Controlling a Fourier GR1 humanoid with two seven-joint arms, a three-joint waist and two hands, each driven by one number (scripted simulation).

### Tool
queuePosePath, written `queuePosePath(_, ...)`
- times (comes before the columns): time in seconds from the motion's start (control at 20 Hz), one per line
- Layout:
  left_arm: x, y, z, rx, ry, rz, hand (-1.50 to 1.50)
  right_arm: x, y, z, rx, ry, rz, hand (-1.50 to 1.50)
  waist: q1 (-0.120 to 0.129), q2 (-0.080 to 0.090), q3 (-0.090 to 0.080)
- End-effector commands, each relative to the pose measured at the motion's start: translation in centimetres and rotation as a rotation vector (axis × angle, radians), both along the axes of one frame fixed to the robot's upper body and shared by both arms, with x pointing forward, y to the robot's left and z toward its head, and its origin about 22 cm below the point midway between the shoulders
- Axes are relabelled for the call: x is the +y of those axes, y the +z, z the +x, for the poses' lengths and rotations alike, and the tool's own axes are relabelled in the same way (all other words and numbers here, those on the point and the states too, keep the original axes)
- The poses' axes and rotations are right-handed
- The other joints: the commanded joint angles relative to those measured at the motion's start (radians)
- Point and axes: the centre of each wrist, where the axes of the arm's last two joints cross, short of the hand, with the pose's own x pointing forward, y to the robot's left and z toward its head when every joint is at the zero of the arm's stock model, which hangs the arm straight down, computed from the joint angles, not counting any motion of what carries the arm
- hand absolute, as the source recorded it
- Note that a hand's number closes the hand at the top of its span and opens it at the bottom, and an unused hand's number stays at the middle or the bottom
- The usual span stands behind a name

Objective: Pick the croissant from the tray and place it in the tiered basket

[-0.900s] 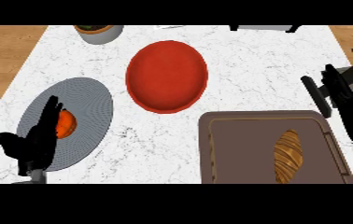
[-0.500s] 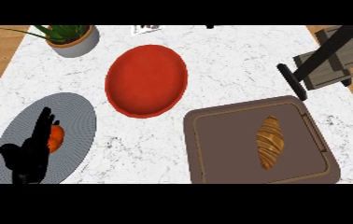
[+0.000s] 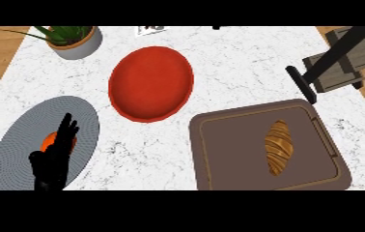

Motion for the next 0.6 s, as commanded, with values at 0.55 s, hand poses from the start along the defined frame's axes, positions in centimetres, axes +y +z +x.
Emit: queuePosePath(0.55,-3.2,0.0,0.7,0.030,-0.130,-0.017,0.00,5.0,0.6,-10.6,0.777,0.158,0.074,-1.50,0.124,0.052,-0.020)
